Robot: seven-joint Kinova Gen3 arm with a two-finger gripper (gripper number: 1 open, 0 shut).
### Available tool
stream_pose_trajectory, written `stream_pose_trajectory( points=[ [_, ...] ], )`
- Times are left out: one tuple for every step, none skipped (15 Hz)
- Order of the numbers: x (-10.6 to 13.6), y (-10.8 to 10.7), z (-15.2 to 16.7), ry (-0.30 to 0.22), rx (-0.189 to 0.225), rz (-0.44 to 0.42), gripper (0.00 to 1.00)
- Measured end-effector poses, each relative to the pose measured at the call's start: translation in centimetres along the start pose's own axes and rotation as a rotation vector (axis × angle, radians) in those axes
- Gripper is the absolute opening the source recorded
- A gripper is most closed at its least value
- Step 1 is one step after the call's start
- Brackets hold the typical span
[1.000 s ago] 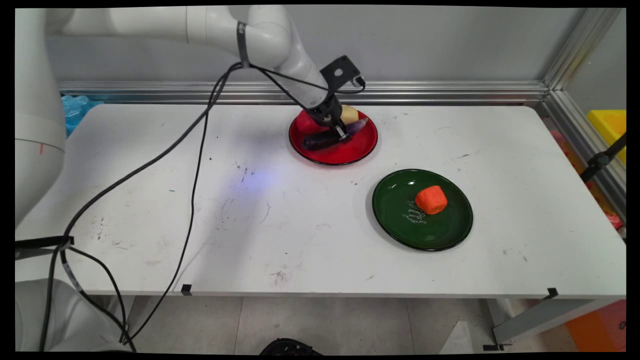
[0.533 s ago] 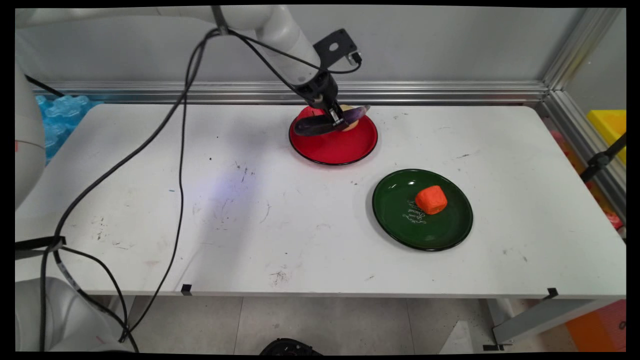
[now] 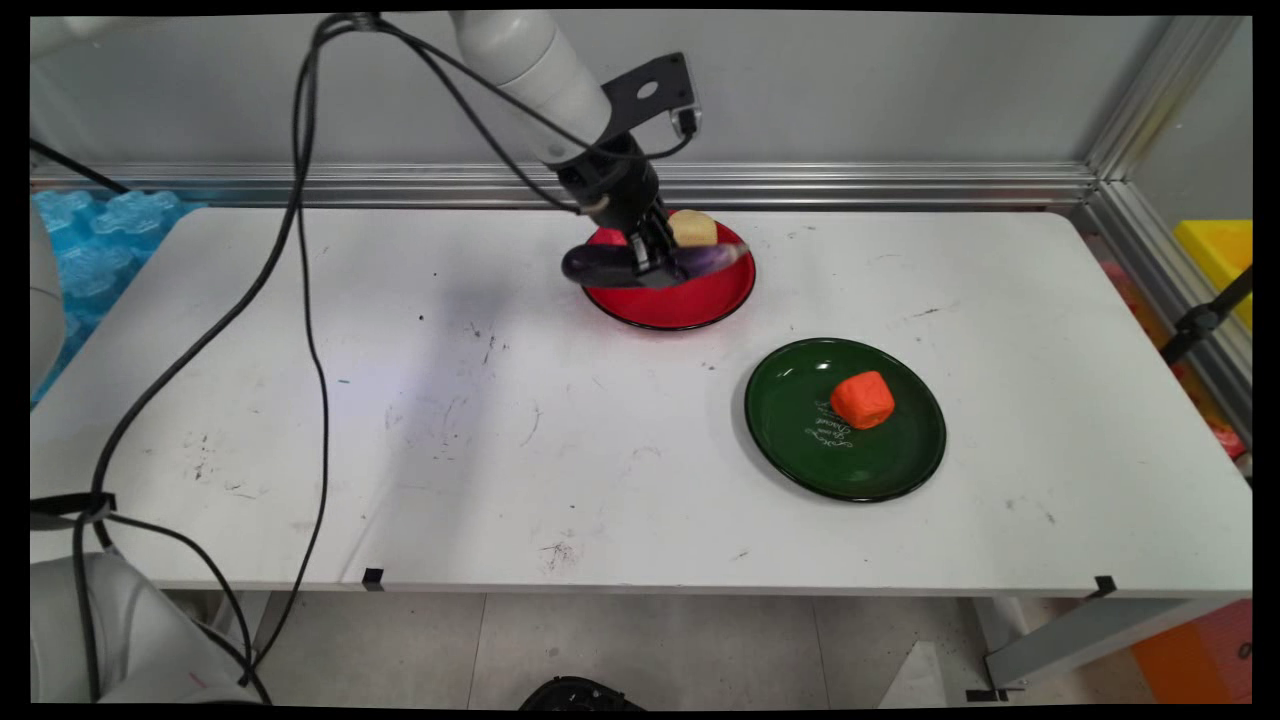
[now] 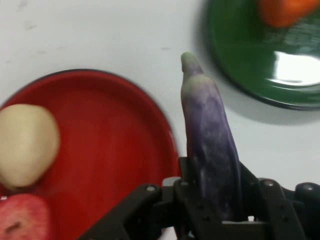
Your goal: Place the picked object on the table
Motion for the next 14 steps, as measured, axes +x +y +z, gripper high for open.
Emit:
stream_pose_trajectory(
  points=[
    [-0.1,0.9,-0.4,-0.003,-0.020,0.026,0.00],
    [-0.2,1.8,-0.7,-0.005,-0.038,0.049,0.00],
    [-0.3,2.6,-0.8,-0.008,-0.055,0.069,0.00],
    [-0.4,3.4,-0.9,-0.011,-0.068,0.085,0.00],
    [-0.6,4.0,-0.7,-0.016,-0.077,0.094,0.00],
    [-0.8,4.7,-0.4,-0.022,-0.089,0.101,0.00],
    [-1.0,5.2,-0.1,-0.027,-0.096,0.105,0.00],
    [-1.2,5.7,0.4,-0.033,-0.102,0.107,0.00],
    [-1.4,6.1,1.1,-0.039,-0.106,0.108,0.00],
    [-1.7,6.3,1.8,-0.044,-0.106,0.108,0.00],
    [-1.9,6.4,2.2,-0.048,-0.107,0.108,0.00],
    [-2.3,6.4,3.1,-0.054,-0.107,0.107,0.00],
    [-2.6,6.4,3.8,-0.060,-0.107,0.105,0.00],
    [-3.1,6.4,4.7,-0.067,-0.107,0.102,0.00]
  ],
)
